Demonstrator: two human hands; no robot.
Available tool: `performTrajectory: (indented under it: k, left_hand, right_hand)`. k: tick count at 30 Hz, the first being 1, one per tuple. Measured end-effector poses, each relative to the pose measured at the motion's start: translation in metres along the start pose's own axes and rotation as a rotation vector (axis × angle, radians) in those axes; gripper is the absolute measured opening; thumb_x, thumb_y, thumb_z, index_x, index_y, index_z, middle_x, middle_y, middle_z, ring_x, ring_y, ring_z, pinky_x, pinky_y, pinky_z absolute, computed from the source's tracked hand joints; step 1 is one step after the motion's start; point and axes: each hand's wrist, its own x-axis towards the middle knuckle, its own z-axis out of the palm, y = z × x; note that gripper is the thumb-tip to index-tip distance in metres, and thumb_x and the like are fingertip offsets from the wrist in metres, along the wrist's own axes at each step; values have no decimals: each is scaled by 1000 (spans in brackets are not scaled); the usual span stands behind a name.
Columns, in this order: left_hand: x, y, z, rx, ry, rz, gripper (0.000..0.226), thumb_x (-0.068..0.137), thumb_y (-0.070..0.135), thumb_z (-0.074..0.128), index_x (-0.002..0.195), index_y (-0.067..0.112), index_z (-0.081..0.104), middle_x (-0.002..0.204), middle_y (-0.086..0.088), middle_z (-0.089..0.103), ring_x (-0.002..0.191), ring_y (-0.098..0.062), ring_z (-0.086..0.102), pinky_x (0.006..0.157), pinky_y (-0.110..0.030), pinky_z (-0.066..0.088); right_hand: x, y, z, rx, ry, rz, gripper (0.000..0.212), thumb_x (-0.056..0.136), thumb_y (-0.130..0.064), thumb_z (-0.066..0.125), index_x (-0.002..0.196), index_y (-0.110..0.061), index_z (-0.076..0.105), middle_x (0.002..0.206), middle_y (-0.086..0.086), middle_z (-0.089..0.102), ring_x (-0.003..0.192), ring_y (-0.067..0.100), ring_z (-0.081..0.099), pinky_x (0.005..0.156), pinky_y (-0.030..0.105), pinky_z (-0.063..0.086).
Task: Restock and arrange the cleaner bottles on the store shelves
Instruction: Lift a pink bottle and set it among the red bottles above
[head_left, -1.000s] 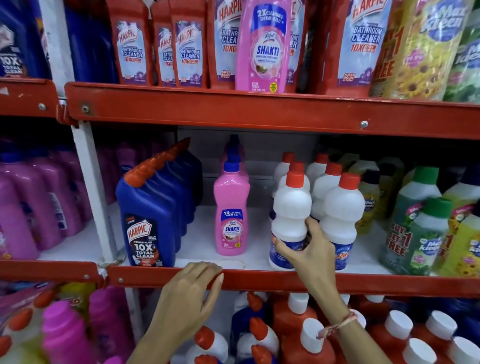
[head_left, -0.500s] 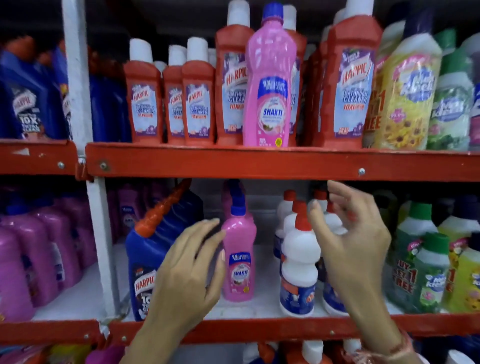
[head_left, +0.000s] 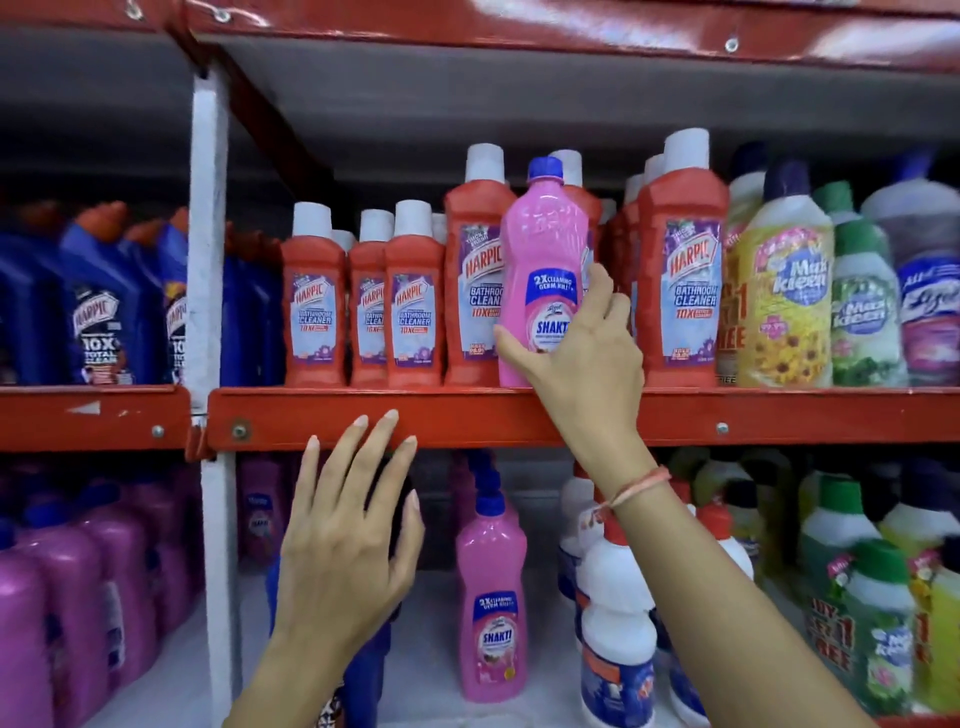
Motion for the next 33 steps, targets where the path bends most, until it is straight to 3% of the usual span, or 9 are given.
performTrajectory:
  k: [6, 12, 16, 20, 23, 27, 33]
  left_hand:
    - [-9, -6, 3, 6, -39, 20, 50, 93, 26, 44, 142, 14, 43, 149, -6, 44, 141, -25, 35, 117, -51, 27]
    - [-16, -10, 2, -3, -60, 23, 53, 92, 24, 46, 144, 14, 39, 152, -5, 40, 144, -24, 30, 117, -50, 27]
    - [-21, -10, 4, -8, -75, 23, 54, 93, 24, 46, 145, 11, 37, 154, -6, 35, 146, -24, 25, 117, -51, 27]
    - [-21, -9, 4, -12, -85, 23, 54, 94, 24, 45, 145, 10, 36, 155, -7, 34, 147, -25, 24, 117, -52, 26]
    - [-22, -8, 5, -15, -84, 13, 55, 95, 25, 43, 146, 10, 33, 156, -6, 33, 147, -24, 22, 119, -51, 23]
    - [-23, -8, 6, -12, -96, 8, 55, 96, 25, 42, 147, 9, 30, 156, -7, 31, 148, -24, 20, 119, -51, 22]
    - [-22, -11, 4, -15, -97, 20, 55, 96, 24, 42, 147, 8, 30, 156, -8, 31, 147, -25, 21, 120, -51, 20]
  right_hand:
    - [8, -2, 4, 12, 37, 38, 90, 68, -61, 72, 135, -7, 45, 122, 11, 59, 106, 33, 63, 76, 35, 47]
    - [12, -4, -18, 62, 182, -51, 96, 67, -60, 75, 140, -6, 44, 128, 10, 54, 111, 25, 59, 80, 27, 44]
    - [-8, -5, -44, 150, 236, -54, 92, 63, -67, 70, 131, -9, 53, 121, 5, 60, 101, 15, 56, 77, 15, 37]
    - [-46, 5, -57, 231, 139, 4, 81, 58, -69, 68, 119, -16, 61, 111, -1, 65, 98, 16, 62, 82, 25, 50]
    - [-84, 18, -50, 265, 69, 27, 75, 58, -63, 71, 117, -19, 62, 106, -2, 64, 90, 10, 59, 76, 9, 43]
    - [-139, 36, -27, 245, -8, 31, 82, 58, -61, 74, 124, -15, 59, 101, -4, 58, 86, 8, 56, 71, 7, 41]
    - [-204, 65, 14, 233, -180, 90, 86, 60, -59, 73, 125, -7, 57, 101, 3, 59, 83, 8, 55, 70, -7, 36]
